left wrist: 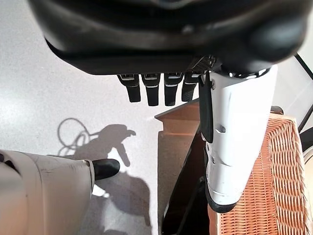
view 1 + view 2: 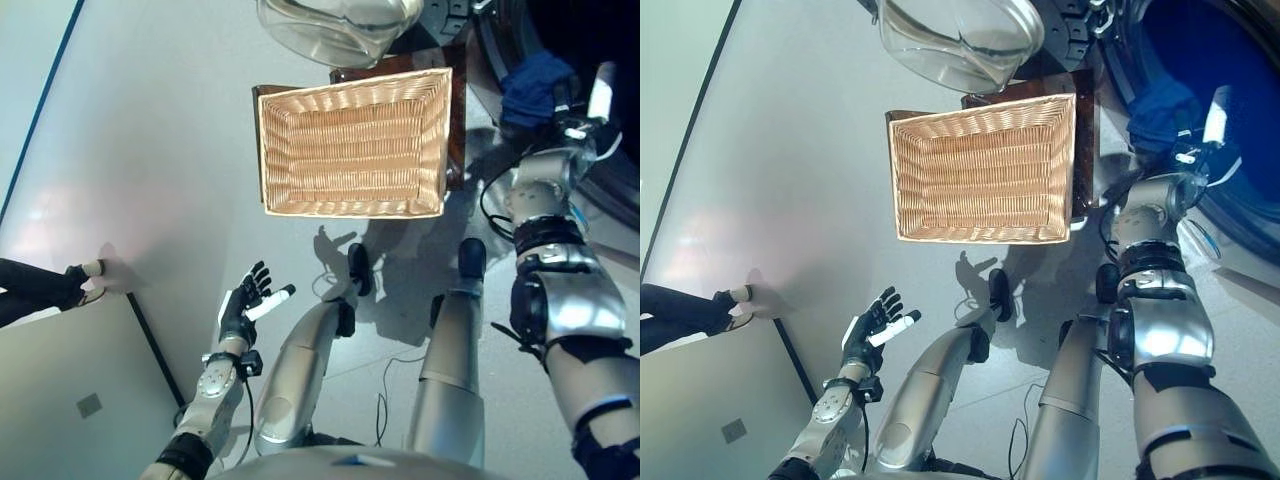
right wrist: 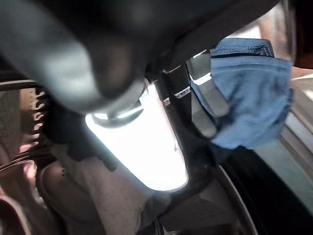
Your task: Pick up the clothes and place them into the washing machine
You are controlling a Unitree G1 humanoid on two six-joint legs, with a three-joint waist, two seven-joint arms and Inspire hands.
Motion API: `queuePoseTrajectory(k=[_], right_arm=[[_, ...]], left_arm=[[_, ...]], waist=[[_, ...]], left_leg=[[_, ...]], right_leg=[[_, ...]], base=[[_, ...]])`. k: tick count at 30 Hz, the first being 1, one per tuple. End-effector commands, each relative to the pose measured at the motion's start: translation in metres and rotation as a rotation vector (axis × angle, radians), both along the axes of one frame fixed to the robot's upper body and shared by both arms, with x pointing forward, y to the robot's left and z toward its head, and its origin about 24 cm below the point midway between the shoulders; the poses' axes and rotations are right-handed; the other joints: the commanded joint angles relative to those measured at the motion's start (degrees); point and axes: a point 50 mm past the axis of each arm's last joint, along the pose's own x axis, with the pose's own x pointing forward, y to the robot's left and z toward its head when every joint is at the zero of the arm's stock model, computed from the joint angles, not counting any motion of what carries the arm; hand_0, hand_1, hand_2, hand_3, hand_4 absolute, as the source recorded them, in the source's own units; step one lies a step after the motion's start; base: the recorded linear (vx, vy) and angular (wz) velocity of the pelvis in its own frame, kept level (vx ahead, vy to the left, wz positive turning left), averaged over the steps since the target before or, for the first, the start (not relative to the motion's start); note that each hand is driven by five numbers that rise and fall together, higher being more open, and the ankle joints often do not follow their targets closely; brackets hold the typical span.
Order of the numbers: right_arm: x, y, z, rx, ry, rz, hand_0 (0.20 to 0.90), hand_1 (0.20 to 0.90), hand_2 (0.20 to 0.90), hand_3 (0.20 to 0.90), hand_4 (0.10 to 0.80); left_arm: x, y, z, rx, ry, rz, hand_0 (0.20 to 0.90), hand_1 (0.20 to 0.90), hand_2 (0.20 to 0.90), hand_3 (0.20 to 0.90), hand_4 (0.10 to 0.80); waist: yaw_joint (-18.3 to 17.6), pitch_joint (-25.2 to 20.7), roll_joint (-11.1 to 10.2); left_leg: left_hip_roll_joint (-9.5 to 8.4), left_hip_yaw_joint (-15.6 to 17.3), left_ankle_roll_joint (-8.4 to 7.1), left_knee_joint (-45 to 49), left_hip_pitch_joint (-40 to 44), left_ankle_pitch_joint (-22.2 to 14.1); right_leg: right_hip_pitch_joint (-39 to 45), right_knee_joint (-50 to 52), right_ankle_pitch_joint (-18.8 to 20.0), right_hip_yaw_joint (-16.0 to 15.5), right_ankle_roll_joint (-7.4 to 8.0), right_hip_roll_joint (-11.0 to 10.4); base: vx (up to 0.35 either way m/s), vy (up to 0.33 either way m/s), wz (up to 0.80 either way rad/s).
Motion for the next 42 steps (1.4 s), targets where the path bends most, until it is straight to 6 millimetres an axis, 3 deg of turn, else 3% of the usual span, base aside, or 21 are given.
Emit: queuePoseTrajectory(k=[1, 14, 19, 23, 24, 25, 26, 32, 42], right_arm=[[-0.015, -0.016, 0.074, -0.213, -0.145, -0.087, 0.200, 0.200, 0.200, 0.200, 0.300], [-0.054, -0.059, 0.129, -0.270, -0.198, -0.269, 0.200, 0.200, 0.200, 0.200, 0.300], [-0.065, -0.069, 0.135, -0.283, -0.205, -0.320, 0.200, 0.200, 0.200, 0.200, 0.300], [-0.063, -0.076, 0.125, -0.357, -0.093, -0.330, 0.200, 0.200, 0.200, 0.200, 0.300], [-0.060, -0.074, 0.122, -0.403, -0.048, -0.318, 0.326, 0.326, 0.326, 0.326, 0.390], [-0.058, -0.074, 0.118, -0.442, -0.002, -0.308, 0.787, 0.787, 0.787, 0.787, 0.720], [-0.057, -0.075, 0.114, -0.486, 0.057, -0.316, 0.900, 0.900, 0.900, 0.900, 0.800], [-0.042, -0.062, 0.090, -0.573, 0.157, -0.272, 0.900, 0.900, 0.900, 0.900, 0.800], [-0.022, -0.021, 0.033, -0.535, 0.104, -0.103, 0.900, 0.900, 0.900, 0.900, 0.800]], left_arm=[[-0.008, 0.041, 0.008, 0.092, -0.049, 0.084, 0.900, 0.900, 0.900, 0.900, 0.800], [-0.014, 0.040, 0.007, 0.080, -0.043, 0.069, 0.900, 0.900, 0.900, 0.900, 0.800], [-0.015, 0.040, 0.005, 0.077, -0.038, 0.066, 0.900, 0.900, 0.900, 0.900, 0.800], [-0.016, 0.042, 0.004, 0.084, -0.033, 0.069, 0.900, 0.900, 0.900, 0.900, 0.800], [-0.016, 0.042, 0.004, 0.082, -0.034, 0.071, 0.900, 0.900, 0.900, 0.900, 0.800], [-0.016, 0.042, 0.005, 0.081, -0.037, 0.071, 0.900, 0.900, 0.900, 0.900, 0.800], [-0.015, 0.043, 0.006, 0.083, -0.040, 0.071, 0.900, 0.900, 0.900, 0.900, 0.800], [-0.014, 0.046, 0.007, 0.085, -0.049, 0.090, 0.900, 0.900, 0.900, 0.900, 0.800], [-0.011, 0.049, 0.008, 0.081, -0.056, 0.138, 0.900, 0.900, 0.900, 0.900, 0.800]], waist=[[-1.0, -1.4, 5.6], [-1.1, -3.1, 6.5], [-1.4, -3.8, 6.3], [-1.5, -4.0, 5.9], [-1.5, -3.9, 5.9], [-1.5, -3.8, 5.7], [-1.5, -3.7, 5.6], [-1.7, -3.1, 5.3], [-2.5, -2.4, 4.4]], left_leg=[[1.74, -0.5, -2.07, 1.9, -4.3, 0.1], [1.56, 0.0, -2.40, 1.1, -2.9, 0.1], [1.53, 0.1, -2.43, 0.6, -2.4, 0.1], [1.55, 0.2, -2.42, 0.7, -2.3, 0.0], [1.63, 0.3, -2.40, 0.8, -2.3, 0.0], [1.70, 0.3, -2.39, 0.8, -2.4, 0.1], [1.74, 0.3, -2.39, 0.9, -2.5, 0.1], [1.88, 0.4, -2.23, 0.6, -2.7, 0.4], [1.92, 0.5, -2.03, 0.8, -3.0, 0.5]], right_leg=[[3.7, 0.7, -2.3, -1.1, -2.68, 1.2], [4.2, 0.5, -2.9, -0.5, -2.32, 0.9], [4.4, 0.4, -3.0, -0.4, -2.21, 1.0], [4.5, 0.3, -2.9, -0.4, -2.20, 1.1], [4.5, 0.3, -2.8, -0.5, -2.20, 1.1], [4.4, 0.2, -2.7, -0.5, -2.22, 1.1], [4.4, 0.1, -2.5, -0.6, -2.22, 1.1], [4.2, -0.3, -2.0, -0.8, -2.31, 1.4], [4.2, -0.6, -1.5, -0.9, -2.62, 1.8]], base=[[0.000, 0.000, 0.00], [0.001, -0.002, 0.00], [0.000, 0.000, 0.00], [0.000, 0.000, 0.00], [0.000, 0.000, 0.00], [0.000, 0.000, 0.00], [0.000, 0.000, 0.00], [0.000, 0.000, 0.00], [0.000, 0.000, 0.00]])
